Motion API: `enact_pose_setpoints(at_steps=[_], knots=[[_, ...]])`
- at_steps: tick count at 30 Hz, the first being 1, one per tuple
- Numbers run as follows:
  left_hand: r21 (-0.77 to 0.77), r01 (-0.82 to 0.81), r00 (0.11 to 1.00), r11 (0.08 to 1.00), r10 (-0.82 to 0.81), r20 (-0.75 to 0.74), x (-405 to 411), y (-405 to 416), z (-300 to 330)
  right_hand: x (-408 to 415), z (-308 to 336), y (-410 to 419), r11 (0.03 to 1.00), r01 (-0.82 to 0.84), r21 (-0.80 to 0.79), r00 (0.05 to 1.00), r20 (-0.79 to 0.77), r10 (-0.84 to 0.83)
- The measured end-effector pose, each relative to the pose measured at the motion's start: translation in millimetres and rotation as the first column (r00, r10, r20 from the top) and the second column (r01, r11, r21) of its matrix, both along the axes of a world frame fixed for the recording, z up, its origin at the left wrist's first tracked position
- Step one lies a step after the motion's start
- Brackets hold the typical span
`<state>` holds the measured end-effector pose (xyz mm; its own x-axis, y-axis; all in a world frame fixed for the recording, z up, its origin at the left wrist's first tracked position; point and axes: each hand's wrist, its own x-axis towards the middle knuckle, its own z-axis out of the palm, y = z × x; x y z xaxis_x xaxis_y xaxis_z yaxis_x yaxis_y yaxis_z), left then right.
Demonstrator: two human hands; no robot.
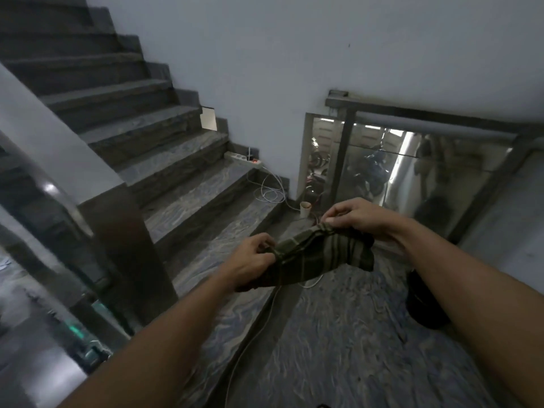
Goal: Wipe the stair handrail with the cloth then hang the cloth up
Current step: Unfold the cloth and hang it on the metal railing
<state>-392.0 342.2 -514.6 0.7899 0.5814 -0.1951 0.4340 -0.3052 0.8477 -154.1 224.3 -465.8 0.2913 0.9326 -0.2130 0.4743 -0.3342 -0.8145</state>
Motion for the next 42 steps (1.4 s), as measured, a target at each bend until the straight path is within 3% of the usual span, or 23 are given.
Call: enact_pose_setpoints(at_steps=[4,8,14,22,27,32,42], knots=[[0.129,0.070,0.998,0.989,-0.070,-0.009,60.4,35.7,13.9,59.5,9.7,19.3,0.994,-0.042,-0.101,0.999,0.011,0.043],[0.267,0.116,0.992,0.957,-0.097,-0.083,126.3,70.8,34.9,120.2,24.8,49.0,0.998,-0.022,-0.055,1.000,0.009,0.023],[0.132,0.113,0.993,0.985,-0.107,-0.052,196.5,107.6,86.8,194.6,62.4,79.2,1.000,0.019,-0.016,1.000,-0.002,-0.019],[0.059,0.089,0.996,0.994,-0.088,-0.024,255.0,156.3,141.3,235.2,119.2,115.8,0.998,0.062,-0.029,0.997,0.038,-0.061],[0.021,0.116,0.993,0.993,-0.117,0.027,291.8,199.4,155.2,264.3,135.7,136.4,0.999,-0.014,-0.043,0.996,0.085,0.018],[0.050,0.223,0.975,0.974,-0.222,-0.014,332.1,239.9,163.5,290.7,138.2,155.8,0.992,0.110,0.064,0.971,0.205,-0.121],[0.122,0.435,0.901,0.892,-0.431,-0.059,424.9,262.9,152.2,341.4,115.7,142.2,0.937,0.349,0.001,0.904,0.264,-0.336]])
